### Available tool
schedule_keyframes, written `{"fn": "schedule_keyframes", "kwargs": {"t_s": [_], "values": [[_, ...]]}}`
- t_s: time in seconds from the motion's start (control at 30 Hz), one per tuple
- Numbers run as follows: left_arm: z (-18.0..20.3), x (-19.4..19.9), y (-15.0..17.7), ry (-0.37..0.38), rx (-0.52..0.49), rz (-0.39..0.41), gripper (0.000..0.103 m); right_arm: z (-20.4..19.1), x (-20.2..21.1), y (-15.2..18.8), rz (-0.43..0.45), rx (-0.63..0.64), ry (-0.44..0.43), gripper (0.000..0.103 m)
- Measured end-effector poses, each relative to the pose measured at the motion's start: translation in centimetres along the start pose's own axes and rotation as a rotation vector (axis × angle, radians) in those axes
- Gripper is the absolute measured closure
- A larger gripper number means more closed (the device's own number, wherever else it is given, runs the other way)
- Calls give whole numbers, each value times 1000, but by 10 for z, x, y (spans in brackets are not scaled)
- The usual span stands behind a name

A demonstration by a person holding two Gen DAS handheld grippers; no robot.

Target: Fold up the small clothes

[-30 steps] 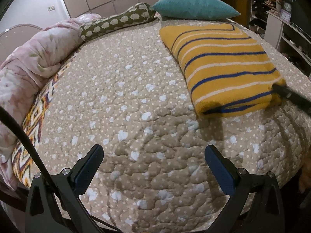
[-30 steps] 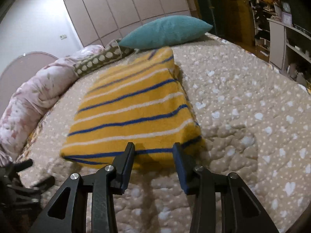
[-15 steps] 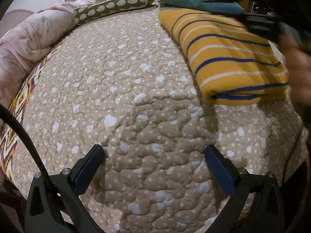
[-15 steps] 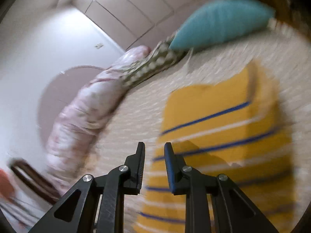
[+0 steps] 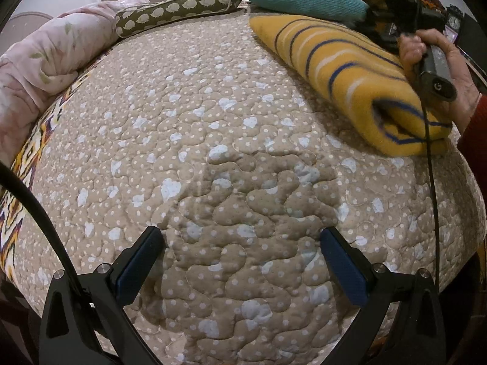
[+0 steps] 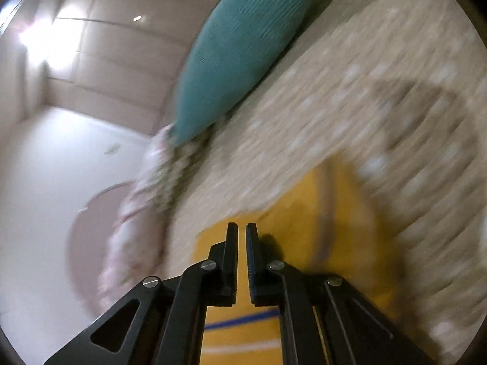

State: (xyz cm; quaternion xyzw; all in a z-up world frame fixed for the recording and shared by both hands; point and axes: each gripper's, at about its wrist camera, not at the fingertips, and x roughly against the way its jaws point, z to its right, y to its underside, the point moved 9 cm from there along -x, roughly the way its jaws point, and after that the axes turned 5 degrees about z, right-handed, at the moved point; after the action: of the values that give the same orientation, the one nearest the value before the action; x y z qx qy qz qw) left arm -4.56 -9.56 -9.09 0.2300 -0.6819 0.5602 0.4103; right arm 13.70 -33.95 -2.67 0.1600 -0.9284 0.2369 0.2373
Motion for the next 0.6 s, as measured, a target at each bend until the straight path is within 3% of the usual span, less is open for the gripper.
{"fn": "schedule_keyframes", "kwargs": {"t_s": [0.07,0.1,0.23,0.33,0.43,0.5,0.6], "values": [[-1,0,-1,0,-1,0,0,31,9,-14,41,-27,125,94],[-1,0,0,0,-1,0,0,41,14,-17,47,-58,127,94],[-1,-1,-1,-6,-1,4,0,44,51,-23,87,-142,-15,89],[0,-1,-2,-18,3,10,0,18,73,-14,79,-94,-120,89],[3,0,-1,-27,10,9,0,-16,77,18,10,-12,-206,89],[2,0,-1,-27,19,11,0,-21,74,40,-34,39,-212,88],[1,0,3,-15,38,5,0,2,71,61,-42,101,-100,93]]}}
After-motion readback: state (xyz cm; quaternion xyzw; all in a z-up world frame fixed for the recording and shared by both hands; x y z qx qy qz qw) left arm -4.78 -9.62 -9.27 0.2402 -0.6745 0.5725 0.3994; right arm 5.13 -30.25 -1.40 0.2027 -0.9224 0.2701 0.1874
